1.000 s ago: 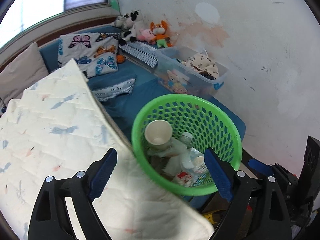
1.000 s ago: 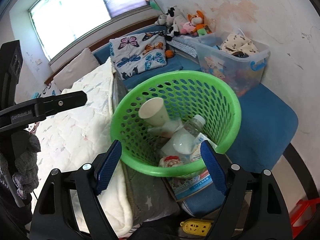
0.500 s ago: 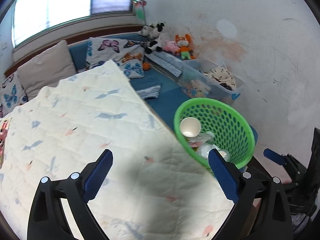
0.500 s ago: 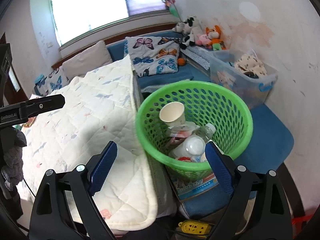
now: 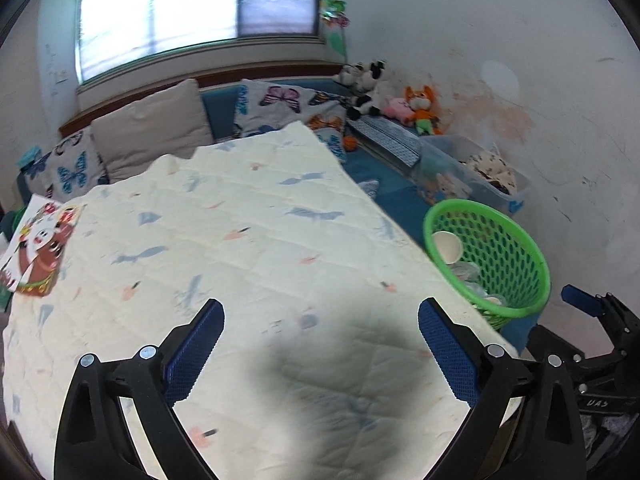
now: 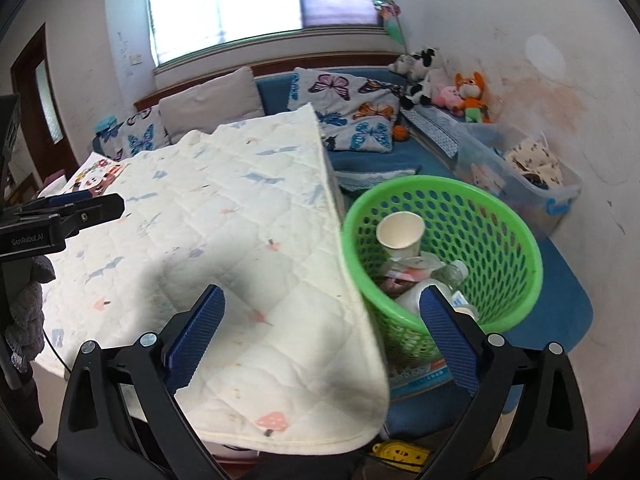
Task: Collect trash
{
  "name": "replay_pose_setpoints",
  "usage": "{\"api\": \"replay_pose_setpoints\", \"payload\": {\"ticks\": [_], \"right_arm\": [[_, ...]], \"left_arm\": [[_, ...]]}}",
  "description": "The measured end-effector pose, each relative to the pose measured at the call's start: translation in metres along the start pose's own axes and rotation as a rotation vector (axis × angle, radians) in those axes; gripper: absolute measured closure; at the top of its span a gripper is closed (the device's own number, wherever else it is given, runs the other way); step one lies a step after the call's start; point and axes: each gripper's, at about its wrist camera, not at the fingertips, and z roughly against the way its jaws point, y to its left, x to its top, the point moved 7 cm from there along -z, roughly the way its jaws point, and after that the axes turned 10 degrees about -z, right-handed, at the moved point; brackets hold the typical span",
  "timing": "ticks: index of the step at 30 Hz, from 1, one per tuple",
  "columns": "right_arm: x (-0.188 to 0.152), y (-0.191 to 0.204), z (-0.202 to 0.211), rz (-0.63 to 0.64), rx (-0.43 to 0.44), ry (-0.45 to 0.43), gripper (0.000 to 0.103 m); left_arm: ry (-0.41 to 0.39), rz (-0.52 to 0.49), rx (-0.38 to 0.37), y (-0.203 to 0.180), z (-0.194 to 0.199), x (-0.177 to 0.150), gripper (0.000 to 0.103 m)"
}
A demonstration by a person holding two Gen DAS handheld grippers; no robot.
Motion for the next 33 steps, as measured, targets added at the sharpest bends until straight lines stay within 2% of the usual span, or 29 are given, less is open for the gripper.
{"api": "replay_pose_setpoints", "payload": {"ticks": [14, 21, 33], "right_arm": [[-0.006, 0.032, 0.003, 0.014, 0.045, 0.006, 0.004], [-0.007, 0.043, 0.003, 0.025, 0.063, 0.007, 0.004], [-0.009, 0.051, 0.003, 0.041, 0.071, 0.009, 0.004]], "left_arm": [[-0.016, 0.066, 0.129, 0.051, 0.039, -0.047, 0.007], [-0.025, 0.122, 0.153, 0.063, 0.05, -0.061, 0.007], [-0.034, 0.13, 0.212, 0.069, 0.059, -0.07, 0.007]]}}
